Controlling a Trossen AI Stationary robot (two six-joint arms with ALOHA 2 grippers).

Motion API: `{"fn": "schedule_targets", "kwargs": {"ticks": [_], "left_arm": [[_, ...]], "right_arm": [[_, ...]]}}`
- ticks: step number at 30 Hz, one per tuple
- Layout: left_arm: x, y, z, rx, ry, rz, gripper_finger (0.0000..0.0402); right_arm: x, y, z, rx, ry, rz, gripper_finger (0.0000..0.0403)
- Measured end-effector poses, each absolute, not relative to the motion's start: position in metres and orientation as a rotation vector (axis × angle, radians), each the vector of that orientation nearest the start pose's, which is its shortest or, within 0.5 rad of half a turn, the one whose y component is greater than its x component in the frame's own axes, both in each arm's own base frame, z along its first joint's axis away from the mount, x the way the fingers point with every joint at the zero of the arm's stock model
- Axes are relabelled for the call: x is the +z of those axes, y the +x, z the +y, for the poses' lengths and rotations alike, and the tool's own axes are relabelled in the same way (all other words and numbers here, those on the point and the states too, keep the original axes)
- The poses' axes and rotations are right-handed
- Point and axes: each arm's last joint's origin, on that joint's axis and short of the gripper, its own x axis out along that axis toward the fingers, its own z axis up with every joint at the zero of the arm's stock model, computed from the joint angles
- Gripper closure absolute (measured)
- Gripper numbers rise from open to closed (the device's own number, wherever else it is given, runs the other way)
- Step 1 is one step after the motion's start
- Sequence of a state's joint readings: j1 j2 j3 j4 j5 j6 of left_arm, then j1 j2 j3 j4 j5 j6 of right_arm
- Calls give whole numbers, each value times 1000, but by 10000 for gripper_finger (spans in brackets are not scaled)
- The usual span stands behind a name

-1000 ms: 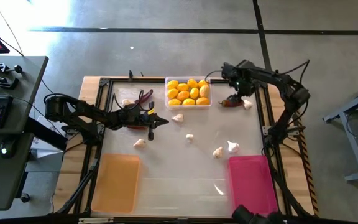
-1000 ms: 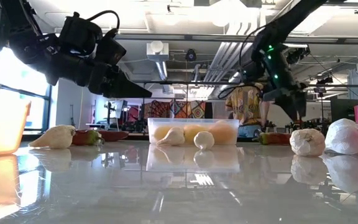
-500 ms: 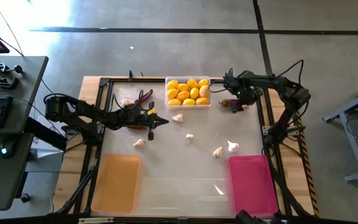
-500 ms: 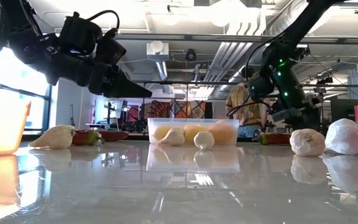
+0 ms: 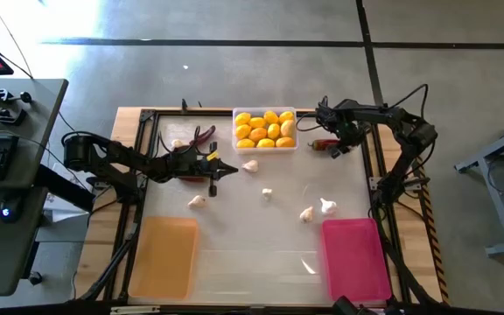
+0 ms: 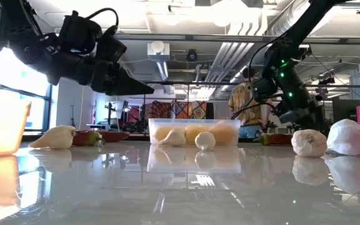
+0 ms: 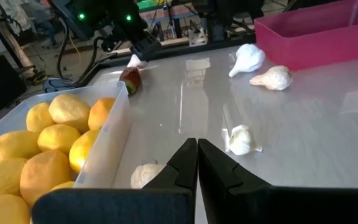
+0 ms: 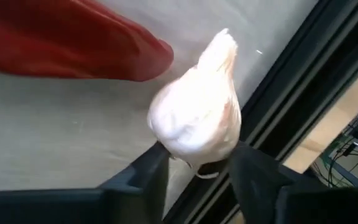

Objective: Sort produce into baskets
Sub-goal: Put the top right garlic into the pink bin

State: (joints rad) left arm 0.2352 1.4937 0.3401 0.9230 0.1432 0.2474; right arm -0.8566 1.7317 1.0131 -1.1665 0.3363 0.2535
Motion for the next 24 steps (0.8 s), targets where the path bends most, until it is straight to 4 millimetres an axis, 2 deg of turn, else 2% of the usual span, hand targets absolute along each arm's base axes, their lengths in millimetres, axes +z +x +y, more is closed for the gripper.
{"fn": "schedule_targets", "kwargs": {"ticks": [4, 9, 12, 17, 20, 24], "left_arm": [[145, 242, 54, 62, 215, 233, 401], [145, 242, 54, 61, 229, 234, 401], [145, 242, 54, 60, 233, 234, 401], [149, 244, 54, 59, 267, 218, 401], [153, 248, 55, 62, 272, 202, 401], [157, 251, 56, 64, 274, 188, 401]], "right_arm": [[172, 165, -197, -1037, 644, 1807, 300], [205, 173, -181, -1049, 613, 1734, 320], [226, 176, -163, -1039, 628, 1678, 320], [255, 177, -120, -1008, 662, 1581, 320], [265, 178, -105, -1038, 671, 1479, 320], [266, 182, -110, -1118, 632, 1387, 320]]}}
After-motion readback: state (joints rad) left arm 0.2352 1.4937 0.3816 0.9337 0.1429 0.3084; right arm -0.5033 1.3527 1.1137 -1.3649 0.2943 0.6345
